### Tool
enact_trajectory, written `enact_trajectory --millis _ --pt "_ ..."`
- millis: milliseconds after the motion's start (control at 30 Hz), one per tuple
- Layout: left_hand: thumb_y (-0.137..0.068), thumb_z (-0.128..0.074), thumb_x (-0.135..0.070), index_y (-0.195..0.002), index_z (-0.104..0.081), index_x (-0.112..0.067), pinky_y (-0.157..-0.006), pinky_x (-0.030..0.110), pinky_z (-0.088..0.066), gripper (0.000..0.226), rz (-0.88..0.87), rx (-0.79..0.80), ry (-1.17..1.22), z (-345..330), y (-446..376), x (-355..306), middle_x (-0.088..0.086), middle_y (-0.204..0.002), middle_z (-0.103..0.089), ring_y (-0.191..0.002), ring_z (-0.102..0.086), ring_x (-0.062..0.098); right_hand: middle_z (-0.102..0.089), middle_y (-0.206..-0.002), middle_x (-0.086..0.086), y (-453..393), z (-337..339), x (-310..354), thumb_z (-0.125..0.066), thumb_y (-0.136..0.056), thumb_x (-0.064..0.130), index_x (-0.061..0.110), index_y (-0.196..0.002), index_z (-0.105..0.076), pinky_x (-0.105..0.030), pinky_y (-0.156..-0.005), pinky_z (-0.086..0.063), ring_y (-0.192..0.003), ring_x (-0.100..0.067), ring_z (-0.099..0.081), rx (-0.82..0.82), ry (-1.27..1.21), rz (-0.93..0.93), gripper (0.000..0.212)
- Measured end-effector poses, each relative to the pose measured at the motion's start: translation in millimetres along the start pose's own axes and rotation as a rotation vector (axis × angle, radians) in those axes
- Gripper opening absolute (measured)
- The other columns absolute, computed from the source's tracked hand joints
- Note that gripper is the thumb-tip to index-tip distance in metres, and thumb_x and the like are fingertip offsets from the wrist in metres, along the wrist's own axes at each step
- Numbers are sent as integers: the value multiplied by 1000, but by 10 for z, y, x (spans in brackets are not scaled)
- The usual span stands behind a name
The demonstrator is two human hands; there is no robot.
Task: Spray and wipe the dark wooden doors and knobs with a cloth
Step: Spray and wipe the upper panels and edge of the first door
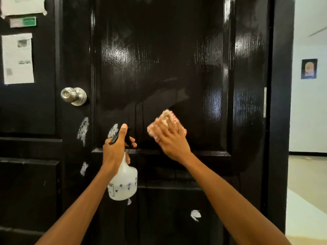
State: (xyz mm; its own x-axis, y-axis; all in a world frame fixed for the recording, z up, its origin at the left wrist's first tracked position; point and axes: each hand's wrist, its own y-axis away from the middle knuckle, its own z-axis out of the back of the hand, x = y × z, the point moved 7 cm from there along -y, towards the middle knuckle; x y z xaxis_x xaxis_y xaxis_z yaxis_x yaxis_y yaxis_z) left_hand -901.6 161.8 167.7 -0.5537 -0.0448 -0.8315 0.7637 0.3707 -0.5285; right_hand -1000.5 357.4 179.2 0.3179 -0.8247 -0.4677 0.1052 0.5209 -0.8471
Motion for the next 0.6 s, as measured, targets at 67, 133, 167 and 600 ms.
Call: enact_trajectory --millis 67,133,167,600 --pt "-98 -55 -63 -86 -74 1 -35 29 -42 68 8 2 -8 -23 35 5 18 -84 -76 -35 -50 24 -17 -169 -1 303 -119 138 -49 -102 37 30 -160 -26 -60 -122 -14 -155 -35 -12 100 15 293 64" --pt "-97 -55 -64 -87 -75 1 -36 30 -44 68 19 10 -12 -26 59 25 18 -84 -76 -38 -51 27 -16 -169 2 430 -117 -23 -46 -103 41 33 -160 -24 -60 -122 -17 -156 -32 -10 136 37 404 62" --pt "-96 -54 -64 -86 -75 1 -37 30 -44 69 21 14 -12 -14 46 19 17 -84 -76 -39 -51 28 -19 -169 1 378 -60 -175 -47 -102 41 33 -159 -27 -61 -121 -19 -155 -33 -14 117 52 375 61" --pt "-97 -51 -66 -83 -74 1 -39 30 -45 72 -61 -28 -41 194 -202 -363 15 -82 -77 -34 -48 28 -28 -166 -5 -890 165 -223 -48 -103 39 25 -157 -35 -66 -120 -16 -154 -37 -17 -57 -34 -89 57"
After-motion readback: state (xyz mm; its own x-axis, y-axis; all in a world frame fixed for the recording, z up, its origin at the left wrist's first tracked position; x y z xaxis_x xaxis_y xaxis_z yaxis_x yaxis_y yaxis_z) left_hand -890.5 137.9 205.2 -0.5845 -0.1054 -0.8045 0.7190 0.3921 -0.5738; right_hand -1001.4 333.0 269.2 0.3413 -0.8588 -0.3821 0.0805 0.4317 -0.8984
